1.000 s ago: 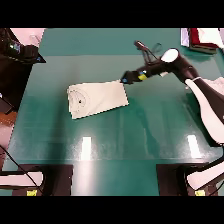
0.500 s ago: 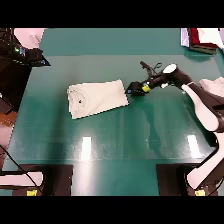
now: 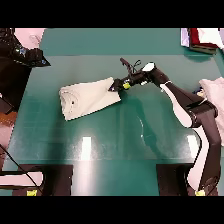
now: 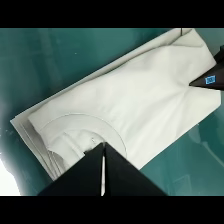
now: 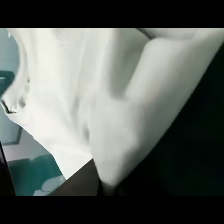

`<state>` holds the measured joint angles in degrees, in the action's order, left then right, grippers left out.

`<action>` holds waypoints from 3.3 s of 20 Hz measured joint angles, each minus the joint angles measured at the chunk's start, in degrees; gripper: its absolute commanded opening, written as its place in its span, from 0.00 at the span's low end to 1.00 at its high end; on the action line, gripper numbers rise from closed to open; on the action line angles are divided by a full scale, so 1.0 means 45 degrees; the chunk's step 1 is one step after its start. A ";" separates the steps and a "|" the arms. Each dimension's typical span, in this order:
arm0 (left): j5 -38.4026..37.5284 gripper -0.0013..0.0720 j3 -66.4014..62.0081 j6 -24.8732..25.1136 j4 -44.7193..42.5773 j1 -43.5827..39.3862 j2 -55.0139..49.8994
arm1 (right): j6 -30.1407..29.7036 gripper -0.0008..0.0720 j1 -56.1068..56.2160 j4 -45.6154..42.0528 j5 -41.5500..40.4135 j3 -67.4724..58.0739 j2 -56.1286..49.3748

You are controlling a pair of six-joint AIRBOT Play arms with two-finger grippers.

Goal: Fold the shirts.

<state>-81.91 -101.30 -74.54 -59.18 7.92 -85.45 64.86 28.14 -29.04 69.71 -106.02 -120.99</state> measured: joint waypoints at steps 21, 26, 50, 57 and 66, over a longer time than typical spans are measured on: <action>0.1661 0.05 0.0010 0.0000 0.0053 -0.4221 0.0000 | 0.1574 0.03 -1.1589 -0.4065 -0.0272 0.3473 0.7956; 0.1826 0.05 0.0010 -0.0005 0.0039 -0.4493 -0.0005 | 0.1122 0.03 -1.2847 -0.4124 -0.0583 0.2336 0.8272; 0.1039 0.05 0.0010 0.0607 -0.0087 -0.4566 0.0000 | 0.4469 0.04 -1.3474 -1.4673 0.6237 0.1889 1.1123; 0.1005 0.05 0.0010 0.0651 -0.0083 -0.4566 0.0000 | 0.4843 0.82 -1.5771 -1.5713 0.6261 0.5843 1.2551; 0.1088 0.05 0.0010 0.0665 -0.0078 -0.4566 0.0000 | 0.5348 0.70 -1.7500 -1.2653 0.5552 0.6110 1.2968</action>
<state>-77.01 -101.25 -71.55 -59.53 -12.62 -85.45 88.92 -50.61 -85.97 94.70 -78.52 -62.63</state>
